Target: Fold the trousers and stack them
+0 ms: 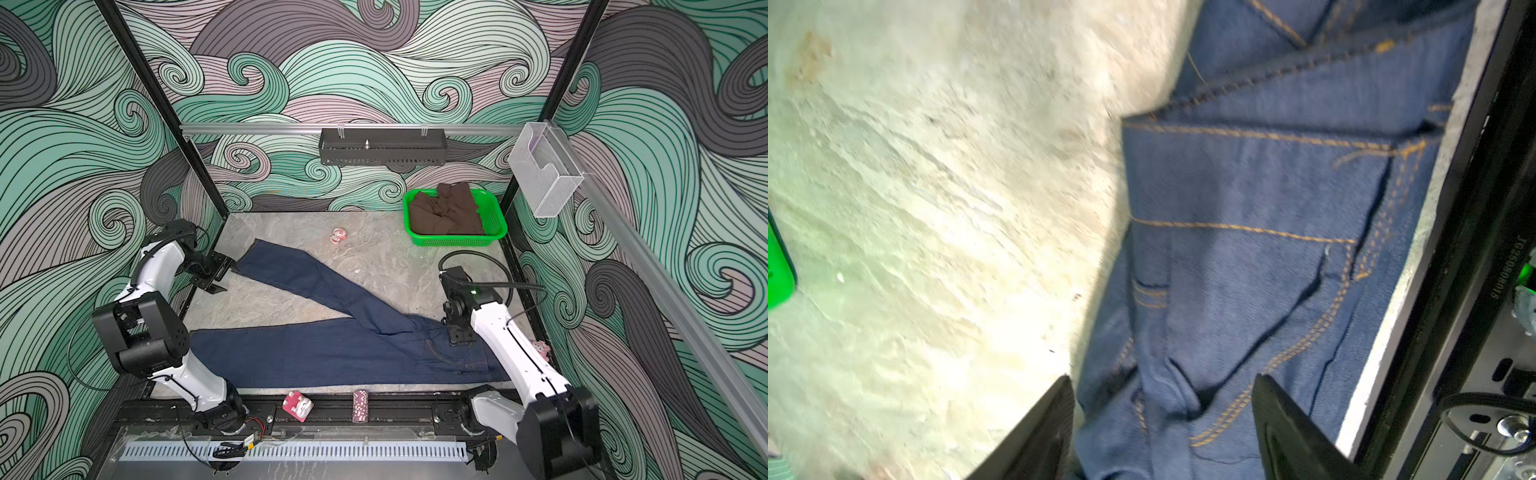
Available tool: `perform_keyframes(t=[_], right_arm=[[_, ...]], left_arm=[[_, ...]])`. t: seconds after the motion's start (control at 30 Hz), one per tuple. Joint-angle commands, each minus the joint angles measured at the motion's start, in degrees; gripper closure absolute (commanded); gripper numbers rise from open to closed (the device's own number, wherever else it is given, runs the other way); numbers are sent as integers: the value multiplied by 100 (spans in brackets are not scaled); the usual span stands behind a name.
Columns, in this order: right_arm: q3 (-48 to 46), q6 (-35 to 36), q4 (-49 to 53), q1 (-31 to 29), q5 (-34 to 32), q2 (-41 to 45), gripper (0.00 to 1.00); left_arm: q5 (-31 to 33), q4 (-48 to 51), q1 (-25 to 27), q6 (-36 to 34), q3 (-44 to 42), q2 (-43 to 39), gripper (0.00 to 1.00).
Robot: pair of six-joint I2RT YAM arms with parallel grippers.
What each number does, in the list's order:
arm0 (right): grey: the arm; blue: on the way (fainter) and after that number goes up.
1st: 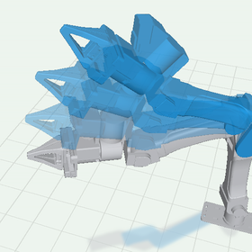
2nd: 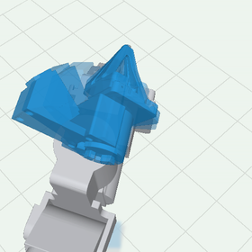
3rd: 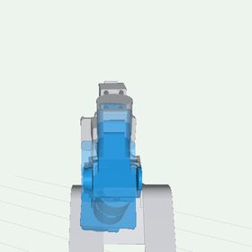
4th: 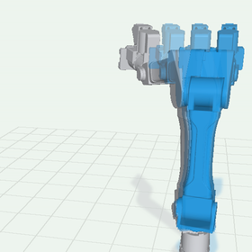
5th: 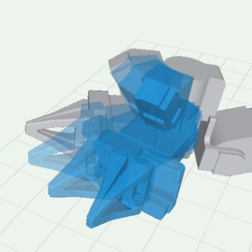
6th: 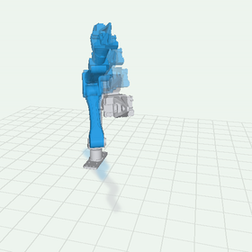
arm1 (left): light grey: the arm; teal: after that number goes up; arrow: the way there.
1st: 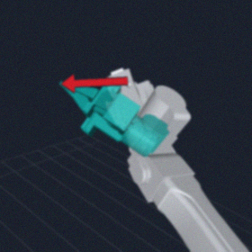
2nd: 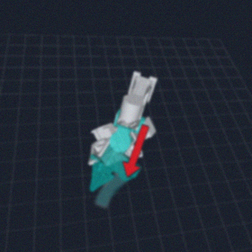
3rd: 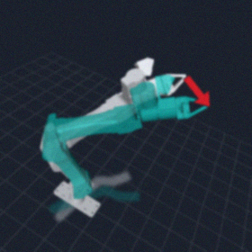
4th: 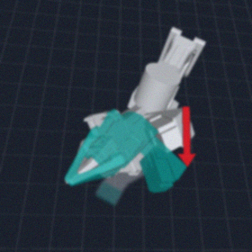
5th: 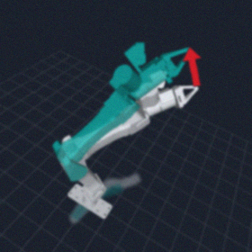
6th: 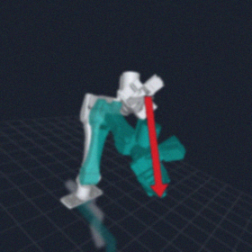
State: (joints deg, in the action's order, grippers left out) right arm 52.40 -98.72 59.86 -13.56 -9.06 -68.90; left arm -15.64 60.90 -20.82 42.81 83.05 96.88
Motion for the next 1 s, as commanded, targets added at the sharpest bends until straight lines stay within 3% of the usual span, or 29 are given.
perform_keyframes(t=[0.0,0.33,0.63,0.77,0.97], right_arm=[[410,284,509,257,8,-485,27],[608,204,537,789,517,-1341,24],[346,516,325,1347,691,-1748,33],[374,683,212,1398,538,-1758,46],[494,779,224,1479,535,-1654,85]], left_arm=[[147,243,-10,-71,91,-50,34],[231,263,-11,-44,138,2,34],[232,200,-9,-27,143,53,34],[235,154,-7,-18,125,60,34],[226,123,-9,3,153,92,34]])
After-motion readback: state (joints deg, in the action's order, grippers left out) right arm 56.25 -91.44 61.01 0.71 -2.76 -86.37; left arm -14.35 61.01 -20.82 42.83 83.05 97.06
